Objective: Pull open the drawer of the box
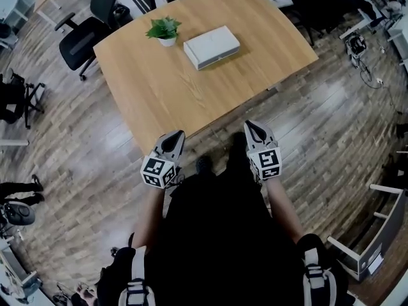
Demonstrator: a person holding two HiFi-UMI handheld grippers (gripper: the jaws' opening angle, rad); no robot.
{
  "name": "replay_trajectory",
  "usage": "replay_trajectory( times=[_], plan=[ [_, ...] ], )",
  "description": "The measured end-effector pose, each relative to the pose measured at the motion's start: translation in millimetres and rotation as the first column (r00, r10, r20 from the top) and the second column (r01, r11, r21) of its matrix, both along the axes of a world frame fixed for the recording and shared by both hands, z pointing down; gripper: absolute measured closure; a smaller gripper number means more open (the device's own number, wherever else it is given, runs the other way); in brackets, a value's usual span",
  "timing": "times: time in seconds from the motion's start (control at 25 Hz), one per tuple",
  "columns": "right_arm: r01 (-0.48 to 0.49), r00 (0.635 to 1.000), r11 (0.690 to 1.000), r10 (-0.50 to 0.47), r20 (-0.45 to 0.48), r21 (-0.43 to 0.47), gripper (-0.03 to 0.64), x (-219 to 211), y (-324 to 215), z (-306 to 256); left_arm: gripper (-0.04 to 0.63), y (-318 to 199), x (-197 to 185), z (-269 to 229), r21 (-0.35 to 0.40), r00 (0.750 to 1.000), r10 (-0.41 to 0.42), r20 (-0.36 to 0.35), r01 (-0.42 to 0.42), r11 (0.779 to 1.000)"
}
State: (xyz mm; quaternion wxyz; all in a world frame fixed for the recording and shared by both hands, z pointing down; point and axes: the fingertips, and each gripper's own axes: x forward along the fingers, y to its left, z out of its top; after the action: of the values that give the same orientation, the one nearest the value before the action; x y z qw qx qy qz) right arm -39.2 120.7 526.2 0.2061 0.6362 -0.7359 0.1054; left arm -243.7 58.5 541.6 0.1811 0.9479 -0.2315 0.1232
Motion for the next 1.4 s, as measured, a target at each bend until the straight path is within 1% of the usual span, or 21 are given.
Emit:
replay_trajectory(
  times=[0.16, 0.4, 0.68, 0.92, 1.2, 1.4],
  plan=[
    [0.028, 1.0, 1.0, -0.028, 0.005, -0.003, 0.592, 4, -4, 3, 0.572, 1, 1, 2, -0.01, 0.999, -0.036, 0.004, 0.036, 0.999],
    [0.04, 0.999, 0.999, -0.04, 0.025, -0.003, 0.592, 29, -20, 5, 0.572, -8, 21, -4, 0.005, 0.998, -0.06, 0.009, 0.06, 0.998],
    [0.073, 0.997, 0.997, -0.072, 0.037, -0.005, 0.592, 61, -39, 5, 0.571, -21, 59, -12, 0.023, 0.997, -0.072, 0.019, 0.071, 0.997],
    [0.12, 0.992, 0.993, -0.12, 0.042, 0.001, 0.591, 92, -62, 6, 0.572, -31, 85, -17, 0.036, 0.992, -0.123, 0.024, 0.122, 0.992],
    [0.186, 0.982, 0.982, -0.187, 0.039, 0.026, 0.592, 131, -98, -4, 0.571, -46, 115, -31, 0.062, 0.979, -0.202, 0.023, 0.2, 0.978],
    [0.259, 0.965, 0.965, -0.26, 0.036, 0.033, 0.591, 155, -123, -5, 0.572, -53, 137, -38, 0.086, 0.96, -0.278, 0.016, 0.276, 0.957]
  ],
)
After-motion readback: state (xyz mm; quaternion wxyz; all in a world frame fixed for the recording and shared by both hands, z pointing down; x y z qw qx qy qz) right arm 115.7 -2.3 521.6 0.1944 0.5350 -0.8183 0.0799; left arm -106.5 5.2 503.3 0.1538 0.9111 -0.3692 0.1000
